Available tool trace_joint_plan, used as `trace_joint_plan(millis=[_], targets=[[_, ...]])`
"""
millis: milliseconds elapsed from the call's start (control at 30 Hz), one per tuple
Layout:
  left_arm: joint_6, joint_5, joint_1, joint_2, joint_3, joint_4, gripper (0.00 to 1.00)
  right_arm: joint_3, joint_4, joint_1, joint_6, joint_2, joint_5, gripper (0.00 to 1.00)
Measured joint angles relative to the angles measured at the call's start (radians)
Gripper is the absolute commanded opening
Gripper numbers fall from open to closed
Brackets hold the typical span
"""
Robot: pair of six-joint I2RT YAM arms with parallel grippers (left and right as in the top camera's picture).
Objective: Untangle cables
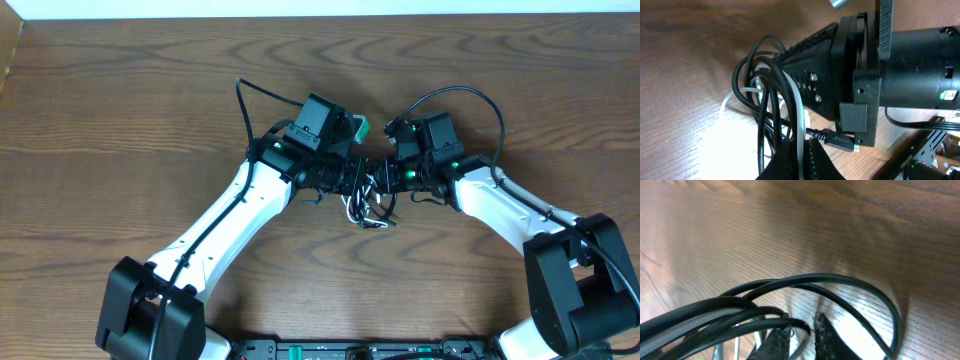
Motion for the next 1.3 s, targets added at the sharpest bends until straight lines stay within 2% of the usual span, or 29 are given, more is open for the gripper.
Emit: trace_joint_plan(millis=[133,300,567,733,1000,1167,1300], targets=[[0.016,-0.045,0.0,0.0,0.0,-0.062,0.08,0.002,-0.113,0.004,0.02,0.0,0.149,0.01],[0.026,-0.2,0.024,0.0,0.0,-0.171,0.08,0.004,-0.228,0.002,0.075,0.0,0.342,0.01],[0.026,-0.36,0.194,-0.058,0.0,-0.198,0.08,0.006,-0.31,-0.071,0.108,0.0,0.559,0.01],[0.009,-0.352,0.288,-0.142,0.0,-0.192,0.08,0.006,-0.336,-0.132,0.127,0.0,0.584,0.01],[-0.001,-0.337,0.303,-0.154,0.0,-0.178,0.07,0.008,-0.418,-0.224,0.193,0.0,0.625,0.01],[-0.006,-0.332,0.368,-0.168,-0.002,-0.114,0.07,0.01,-0.441,-0.309,0.208,0.0,0.65,0.01],[-0.075,-0.287,0.414,-0.235,-0.004,-0.062,0.08,0.01,-0.419,-0.359,0.198,-0.001,0.595,0.01]])
